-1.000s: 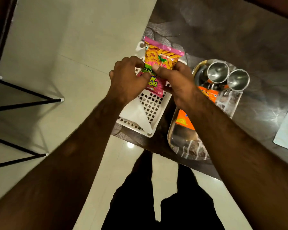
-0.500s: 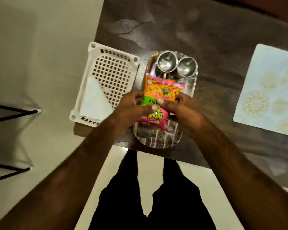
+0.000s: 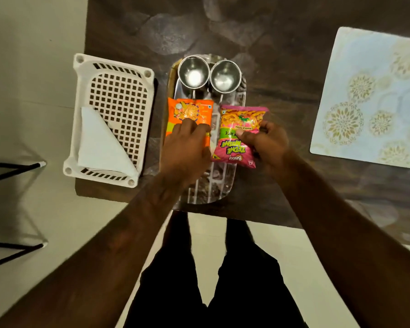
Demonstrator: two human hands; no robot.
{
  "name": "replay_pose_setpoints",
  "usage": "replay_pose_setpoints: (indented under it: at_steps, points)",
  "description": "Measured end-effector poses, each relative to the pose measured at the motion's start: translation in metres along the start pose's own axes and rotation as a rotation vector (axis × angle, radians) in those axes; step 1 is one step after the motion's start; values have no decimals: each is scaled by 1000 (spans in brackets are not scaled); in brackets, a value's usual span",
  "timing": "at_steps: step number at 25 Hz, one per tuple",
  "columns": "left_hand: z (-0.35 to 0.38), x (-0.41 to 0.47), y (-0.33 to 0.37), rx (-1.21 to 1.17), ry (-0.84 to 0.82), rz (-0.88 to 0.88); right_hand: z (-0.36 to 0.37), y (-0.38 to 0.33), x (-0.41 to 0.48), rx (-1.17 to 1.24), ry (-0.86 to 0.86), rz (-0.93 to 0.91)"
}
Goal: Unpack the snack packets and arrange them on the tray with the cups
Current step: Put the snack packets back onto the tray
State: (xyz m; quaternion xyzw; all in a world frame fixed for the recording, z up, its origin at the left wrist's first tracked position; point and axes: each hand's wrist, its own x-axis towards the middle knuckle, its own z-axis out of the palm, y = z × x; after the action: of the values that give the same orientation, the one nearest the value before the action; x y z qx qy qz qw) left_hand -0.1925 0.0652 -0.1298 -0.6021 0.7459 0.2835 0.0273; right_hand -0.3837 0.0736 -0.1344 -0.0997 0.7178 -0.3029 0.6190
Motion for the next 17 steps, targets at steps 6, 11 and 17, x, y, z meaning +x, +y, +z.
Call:
replay_pose_setpoints:
  at_steps: [6,11,17]
  points:
    - [-5,11,-2,216,-64,77,12,3,3,-33,20,-115]
    - [-1,12,-1,160,-12,113,20,6,6,-193,55,-176]
    - [1,9,10,76,-34,121,23,2,9,-467,82,-226]
